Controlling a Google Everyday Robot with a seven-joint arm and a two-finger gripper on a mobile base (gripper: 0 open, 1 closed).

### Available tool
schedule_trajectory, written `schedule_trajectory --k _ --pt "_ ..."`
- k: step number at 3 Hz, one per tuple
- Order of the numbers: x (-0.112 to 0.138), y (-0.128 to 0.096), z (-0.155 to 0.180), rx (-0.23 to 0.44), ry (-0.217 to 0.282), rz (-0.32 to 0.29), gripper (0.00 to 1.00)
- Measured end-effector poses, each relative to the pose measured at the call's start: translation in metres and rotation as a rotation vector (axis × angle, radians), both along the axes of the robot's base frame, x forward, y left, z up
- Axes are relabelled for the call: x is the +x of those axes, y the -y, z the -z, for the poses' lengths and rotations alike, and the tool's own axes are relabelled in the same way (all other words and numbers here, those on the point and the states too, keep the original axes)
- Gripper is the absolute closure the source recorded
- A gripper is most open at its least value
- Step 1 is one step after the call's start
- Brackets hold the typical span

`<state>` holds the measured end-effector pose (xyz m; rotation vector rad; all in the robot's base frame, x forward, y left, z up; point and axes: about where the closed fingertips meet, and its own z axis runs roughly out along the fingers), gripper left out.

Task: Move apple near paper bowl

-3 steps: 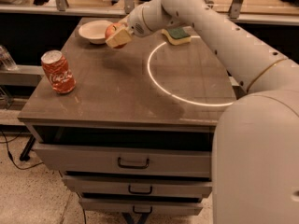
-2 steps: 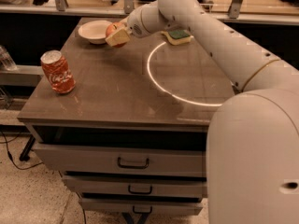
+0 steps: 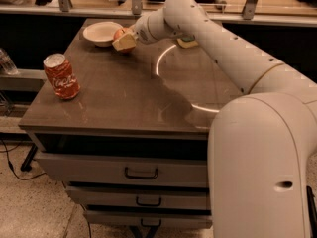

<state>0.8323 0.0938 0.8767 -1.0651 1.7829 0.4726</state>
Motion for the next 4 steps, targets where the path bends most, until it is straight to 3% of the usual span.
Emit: schedule_trajectory --k 1,2,3,4 --pt "0.000 -0.003 0.004 0.026 -0.018 0.008 0.17" --pt "-0.002 -0.004 0.004 0.042 -0.028 0.009 0.00" --pt "-0.015 0.010 -0.005 0.077 -0.024 0.004 0.00" --pt "-0.067 0.059 -0.060 0.084 0.101 0.006 0.00"
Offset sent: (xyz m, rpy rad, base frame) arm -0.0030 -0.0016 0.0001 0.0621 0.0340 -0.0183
